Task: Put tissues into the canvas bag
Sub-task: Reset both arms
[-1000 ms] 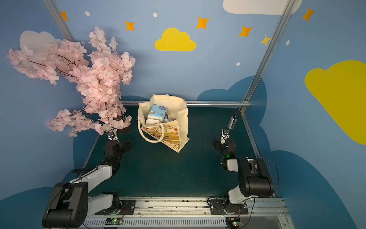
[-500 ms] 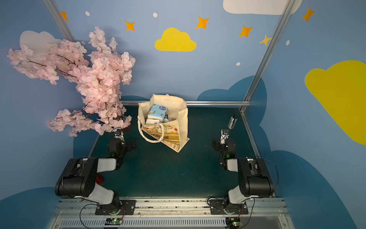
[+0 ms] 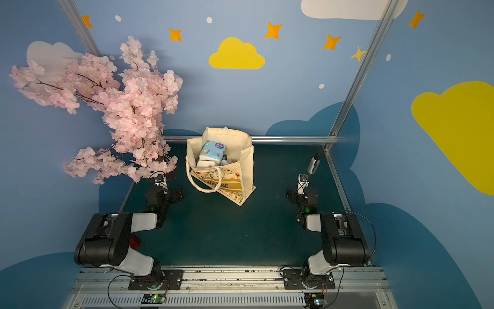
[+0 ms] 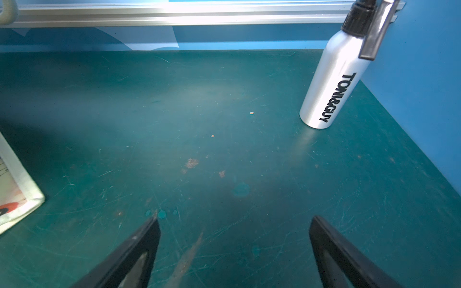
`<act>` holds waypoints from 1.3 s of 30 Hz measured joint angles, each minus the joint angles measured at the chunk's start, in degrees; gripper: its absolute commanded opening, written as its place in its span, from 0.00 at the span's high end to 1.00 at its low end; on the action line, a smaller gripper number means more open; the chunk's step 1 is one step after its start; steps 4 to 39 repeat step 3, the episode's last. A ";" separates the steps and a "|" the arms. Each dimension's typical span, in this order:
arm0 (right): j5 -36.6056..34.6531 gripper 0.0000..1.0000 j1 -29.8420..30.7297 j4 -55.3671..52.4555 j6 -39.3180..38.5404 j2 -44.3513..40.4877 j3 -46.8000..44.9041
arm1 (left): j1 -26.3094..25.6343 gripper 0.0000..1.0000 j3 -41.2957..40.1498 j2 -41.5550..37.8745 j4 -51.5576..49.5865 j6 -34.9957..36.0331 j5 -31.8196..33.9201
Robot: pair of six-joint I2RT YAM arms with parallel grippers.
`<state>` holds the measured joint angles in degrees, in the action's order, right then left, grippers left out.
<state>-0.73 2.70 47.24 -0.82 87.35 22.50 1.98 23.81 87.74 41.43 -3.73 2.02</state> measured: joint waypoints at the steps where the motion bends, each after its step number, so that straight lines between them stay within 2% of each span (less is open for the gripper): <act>1: 0.00 0.06 0.00 0.00 0.00 0.00 0.00 | 0.00 0.00 -0.02 0.00 0.00 0.00 0.00; 39: 0.00 0.06 0.00 0.00 0.00 0.00 0.00 | 0.00 0.00 -0.02 0.00 0.00 0.00 -0.02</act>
